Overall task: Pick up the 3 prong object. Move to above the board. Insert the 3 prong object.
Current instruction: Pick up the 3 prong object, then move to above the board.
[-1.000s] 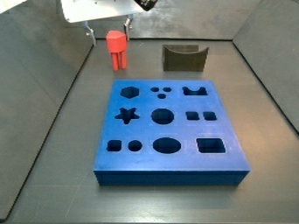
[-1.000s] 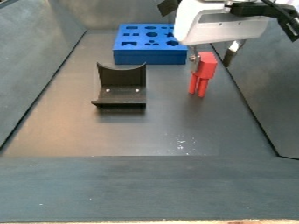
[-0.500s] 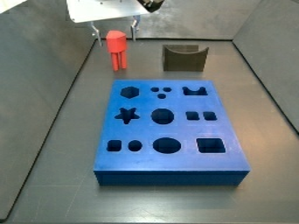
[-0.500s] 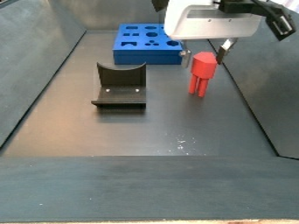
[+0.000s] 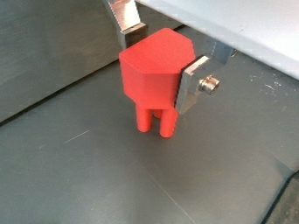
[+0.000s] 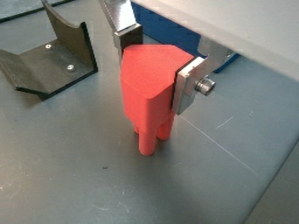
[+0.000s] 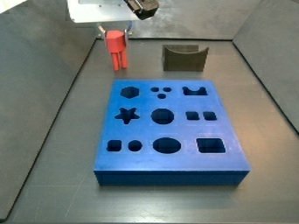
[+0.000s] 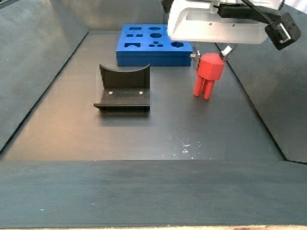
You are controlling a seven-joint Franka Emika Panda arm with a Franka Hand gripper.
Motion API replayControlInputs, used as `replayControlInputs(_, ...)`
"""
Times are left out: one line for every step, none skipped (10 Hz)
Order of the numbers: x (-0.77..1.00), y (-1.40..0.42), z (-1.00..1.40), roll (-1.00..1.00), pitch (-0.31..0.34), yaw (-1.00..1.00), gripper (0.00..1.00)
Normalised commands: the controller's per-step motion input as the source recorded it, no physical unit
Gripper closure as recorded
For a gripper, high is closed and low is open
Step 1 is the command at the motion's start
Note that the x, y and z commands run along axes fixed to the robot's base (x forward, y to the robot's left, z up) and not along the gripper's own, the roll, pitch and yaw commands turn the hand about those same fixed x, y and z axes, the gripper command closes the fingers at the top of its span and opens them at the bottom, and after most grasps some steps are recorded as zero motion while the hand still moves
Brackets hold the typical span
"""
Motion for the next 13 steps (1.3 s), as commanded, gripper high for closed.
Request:
replayControlInputs(0.00, 0.00, 0.00, 0.00, 0.000, 0.00, 1.00)
replayControlInputs(0.00, 0.00, 0.00, 0.00, 0.000, 0.00, 1.00)
replayControlInputs(0.00, 0.00, 0.00, 0.00, 0.000, 0.00, 1.00)
replayControlInputs(0.00, 0.00, 0.00, 0.00, 0.000, 0.00, 1.00)
replayControlInputs(0.00, 0.00, 0.00, 0.00, 0.000, 0.00, 1.00)
replayControlInputs(0.00, 0.00, 0.00, 0.00, 0.000, 0.00, 1.00)
replayControlInputs(0.00, 0.00, 0.00, 0.00, 0.000, 0.00, 1.00)
replayControlInputs(0.00, 0.00, 0.00, 0.00, 0.000, 0.00, 1.00)
replayControlInputs(0.00, 0.00, 0.00, 0.00, 0.000, 0.00, 1.00)
replayControlInputs(0.00, 0.00, 0.00, 0.00, 0.000, 0.00, 1.00)
replayControlInputs(0.00, 0.00, 0.00, 0.00, 0.000, 0.00, 1.00)
replayControlInputs(0.02, -0.15, 1.00, -0.05, 0.055, -0.12, 1.00)
replayControlInputs(0.02, -0.14, 1.00, -0.05, 0.055, -0.12, 1.00)
